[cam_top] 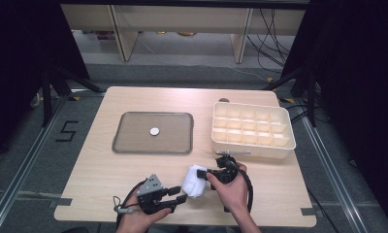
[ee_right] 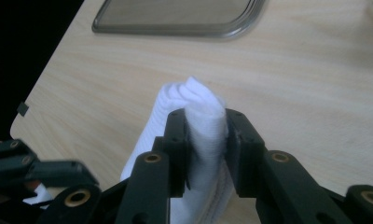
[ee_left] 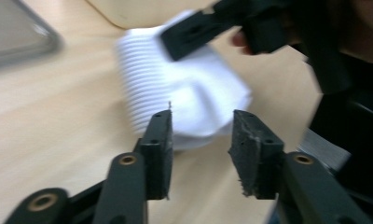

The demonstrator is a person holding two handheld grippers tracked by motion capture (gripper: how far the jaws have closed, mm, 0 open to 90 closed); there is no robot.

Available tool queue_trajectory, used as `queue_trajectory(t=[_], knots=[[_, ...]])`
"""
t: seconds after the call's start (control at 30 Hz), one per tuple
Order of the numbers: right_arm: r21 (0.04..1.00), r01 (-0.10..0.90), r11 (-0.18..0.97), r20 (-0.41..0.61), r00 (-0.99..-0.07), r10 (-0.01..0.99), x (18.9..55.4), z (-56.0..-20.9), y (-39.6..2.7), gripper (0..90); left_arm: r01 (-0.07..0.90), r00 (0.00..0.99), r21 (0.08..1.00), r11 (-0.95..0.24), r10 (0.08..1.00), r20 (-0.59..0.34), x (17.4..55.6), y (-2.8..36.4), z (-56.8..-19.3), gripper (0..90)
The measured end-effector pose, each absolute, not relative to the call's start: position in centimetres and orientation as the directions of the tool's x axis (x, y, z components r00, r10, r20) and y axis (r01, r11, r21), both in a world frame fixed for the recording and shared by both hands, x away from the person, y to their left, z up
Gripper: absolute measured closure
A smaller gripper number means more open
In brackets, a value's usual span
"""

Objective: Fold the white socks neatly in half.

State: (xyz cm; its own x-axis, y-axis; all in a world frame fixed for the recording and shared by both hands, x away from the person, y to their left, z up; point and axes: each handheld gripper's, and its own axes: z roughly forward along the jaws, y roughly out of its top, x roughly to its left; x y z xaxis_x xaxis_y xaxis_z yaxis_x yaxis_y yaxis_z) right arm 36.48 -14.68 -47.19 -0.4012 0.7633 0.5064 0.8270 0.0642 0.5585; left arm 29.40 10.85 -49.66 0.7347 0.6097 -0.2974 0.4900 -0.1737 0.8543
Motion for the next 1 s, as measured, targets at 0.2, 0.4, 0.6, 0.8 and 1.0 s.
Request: queue_trajectory(t=[0.2, 0.4, 0.6, 0.8, 1.0], knots=[[0.617, 0.785, 0.046, 0.468, -0.414, 0.781, 36.6, -46.0, -15.9, 72.1, 0.458, 0.696, 0.878, -0.14, 0.671, -0.256, 30.4, 12.0, -49.9, 44.8], [0.646, 0.763, 0.012, 0.459, -0.402, 0.792, 36.6, -45.1, -16.8, 72.0, 0.44, 0.665, 0.888, -0.134, 0.713, -0.222, 30.7, 12.6, -50.5, 41.5], [0.67, 0.742, -0.011, 0.454, -0.399, 0.797, 36.5, -44.2, -17.7, 71.9, 0.445, 0.655, 0.892, -0.076, 0.708, -0.266, 30.9, 12.7, -50.8, 41.7], [0.686, 0.727, -0.018, 0.441, -0.396, 0.805, 36.4, -43.8, -18.0, 71.9, 0.448, 0.649, 0.89, -0.088, 0.716, -0.257, 30.9, 12.8, -50.8, 41.7], [0.7, 0.713, -0.028, 0.446, -0.407, 0.797, 36.3, -43.3, -18.5, 72.0, 0.45, 0.647, 0.891, -0.065, 0.712, -0.275, 30.9, 12.7, -50.8, 41.7]])
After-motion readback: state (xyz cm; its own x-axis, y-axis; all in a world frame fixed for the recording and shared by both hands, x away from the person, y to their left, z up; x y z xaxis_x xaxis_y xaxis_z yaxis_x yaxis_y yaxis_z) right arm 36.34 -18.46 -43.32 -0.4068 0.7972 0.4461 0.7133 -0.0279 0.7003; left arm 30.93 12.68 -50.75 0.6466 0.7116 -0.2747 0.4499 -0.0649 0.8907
